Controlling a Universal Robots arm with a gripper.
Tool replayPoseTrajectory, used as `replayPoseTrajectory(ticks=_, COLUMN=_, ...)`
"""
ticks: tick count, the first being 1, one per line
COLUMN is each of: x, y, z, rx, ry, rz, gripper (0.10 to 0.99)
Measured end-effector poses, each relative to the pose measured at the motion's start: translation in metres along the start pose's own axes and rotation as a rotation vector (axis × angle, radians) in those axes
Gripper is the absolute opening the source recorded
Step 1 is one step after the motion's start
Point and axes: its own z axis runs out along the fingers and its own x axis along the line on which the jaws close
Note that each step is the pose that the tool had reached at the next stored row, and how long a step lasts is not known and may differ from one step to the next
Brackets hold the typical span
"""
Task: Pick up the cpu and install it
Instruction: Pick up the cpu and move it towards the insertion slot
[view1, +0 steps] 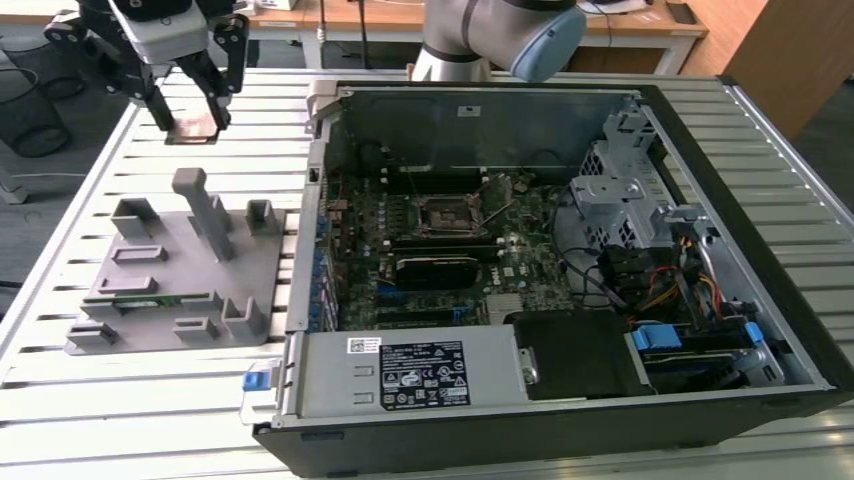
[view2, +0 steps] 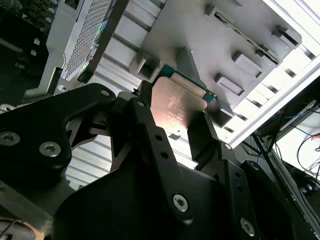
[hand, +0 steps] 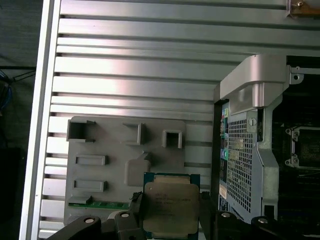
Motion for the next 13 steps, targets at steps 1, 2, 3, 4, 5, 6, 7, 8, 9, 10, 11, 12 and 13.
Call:
replayPoseTrajectory(ticks=1, x=-0.0013, y=0.0000, z=0.0000, rx=0.000, ry=0.0000, rz=0.000, gripper=0.529)
replayPoseTrajectory(ticks=2, x=-0.0026, y=0.0000, z=0.0000, rx=0.000, ry=0.0001, rz=0.000, gripper=0.529)
replayPoseTrajectory(ticks=3, x=-0.0039, y=0.0000, z=0.0000, rx=0.000, ry=0.0000, rz=0.000, gripper=0.529)
replayPoseTrajectory(ticks=4, x=-0.0052, y=0.0000, z=-0.0001, rx=0.000, ry=0.0000, rz=0.000, gripper=0.529)
replayPoseTrajectory(ticks=5, x=-0.0065, y=0.0000, z=-0.0001, rx=0.000, ry=0.0001, rz=0.000, gripper=0.529)
replayPoseTrajectory(ticks=6, x=-0.0078, y=0.0000, z=-0.0001, rx=0.000, ry=0.0001, rz=0.000, gripper=0.529)
replayPoseTrajectory(ticks=7, x=-0.0091, y=0.0001, z=-0.0001, rx=0.000, ry=0.0000, rz=0.000, gripper=0.529)
replayPoseTrajectory(ticks=8, x=-0.0103, y=0.0000, z=-0.0001, rx=0.000, ry=0.0000, rz=0.000, gripper=0.529)
replayPoseTrajectory(ticks=9, x=-0.0116, y=0.0000, z=-0.0001, rx=0.000, ry=0.0000, rz=0.000, gripper=0.529)
replayPoseTrajectory(ticks=10, x=-0.0128, y=0.0001, z=-0.0001, rx=0.000, ry=0.0000, rz=0.000, gripper=0.529)
replayPoseTrajectory(ticks=11, x=-0.0140, y=0.0001, z=-0.0001, rx=0.000, ry=0.0000, rz=0.000, gripper=0.529)
replayPoseTrajectory(ticks=12, x=-0.0151, y=0.0001, z=-0.0001, rx=0.000, ry=0.0000, rz=0.000, gripper=0.529)
replayPoseTrajectory(ticks=13, x=-0.0162, y=0.0001, z=-0.0001, rx=0.000, ry=0.0000, rz=0.000, gripper=0.529)
